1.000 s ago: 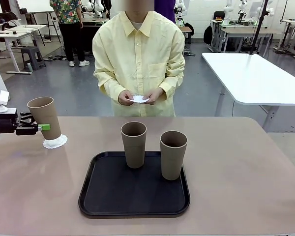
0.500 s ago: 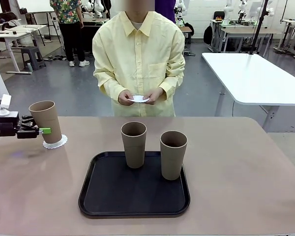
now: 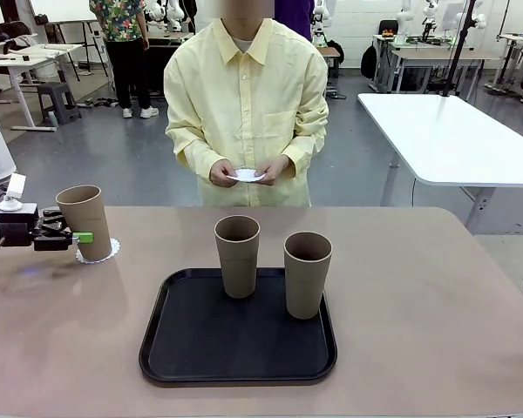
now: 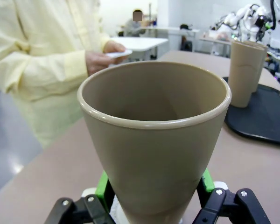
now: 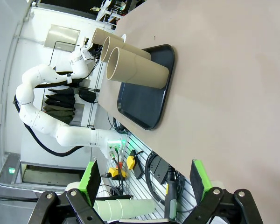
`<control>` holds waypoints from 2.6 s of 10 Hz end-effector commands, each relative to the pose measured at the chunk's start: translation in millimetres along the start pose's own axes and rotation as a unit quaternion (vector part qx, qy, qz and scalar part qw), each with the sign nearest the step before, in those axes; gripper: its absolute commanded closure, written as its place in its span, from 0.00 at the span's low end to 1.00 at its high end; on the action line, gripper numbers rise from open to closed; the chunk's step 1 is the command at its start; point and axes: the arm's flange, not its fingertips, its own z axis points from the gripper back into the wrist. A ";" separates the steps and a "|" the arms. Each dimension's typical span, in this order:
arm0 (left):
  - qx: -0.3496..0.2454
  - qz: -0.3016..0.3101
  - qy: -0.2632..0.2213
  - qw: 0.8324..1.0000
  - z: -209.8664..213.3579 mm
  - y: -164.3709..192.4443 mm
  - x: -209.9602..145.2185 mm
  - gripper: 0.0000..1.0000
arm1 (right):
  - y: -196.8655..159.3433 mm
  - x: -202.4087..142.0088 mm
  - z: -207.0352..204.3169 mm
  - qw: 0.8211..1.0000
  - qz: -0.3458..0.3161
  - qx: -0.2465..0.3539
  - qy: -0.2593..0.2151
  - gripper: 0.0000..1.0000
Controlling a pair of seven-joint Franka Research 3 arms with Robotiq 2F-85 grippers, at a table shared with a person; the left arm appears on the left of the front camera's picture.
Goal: Place coasters on the table and set cups on them.
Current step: Pick up one Reusable plastic cup and place it on a coaster set by the human.
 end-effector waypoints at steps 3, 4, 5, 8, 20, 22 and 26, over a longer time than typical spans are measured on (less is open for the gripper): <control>-0.010 -0.019 0.011 1.000 -1.5 4.3 -3.1 0.15 | -1.2 0.2 0.9 1.000 0.002 0.004 0.000 0.00; -0.014 -0.022 0.010 1.000 -1.6 4.0 -3.8 0.15 | -1.2 0.2 0.9 1.000 0.002 0.004 0.000 0.00; -0.016 -0.022 0.012 1.000 -0.8 4.3 -4.6 0.00 | -1.2 0.2 0.9 1.000 0.002 0.004 0.000 0.00; -0.020 -0.021 0.019 0.999 -0.4 3.1 -6.2 0.00 | -1.2 0.2 0.9 1.000 0.002 0.004 0.000 0.00; 0.010 -0.026 0.157 0.987 26.7 -8.9 11.5 0.00 | -1.2 0.2 0.9 1.000 0.002 0.004 0.000 0.00; 0.034 -0.025 0.220 0.975 51.8 -25.4 32.2 0.00 | -1.2 0.2 0.9 1.000 0.002 0.004 0.000 0.00; 0.036 -0.030 0.264 0.963 80.0 -119.5 120.9 0.00 | -1.2 0.2 0.9 1.000 0.002 0.004 0.000 0.00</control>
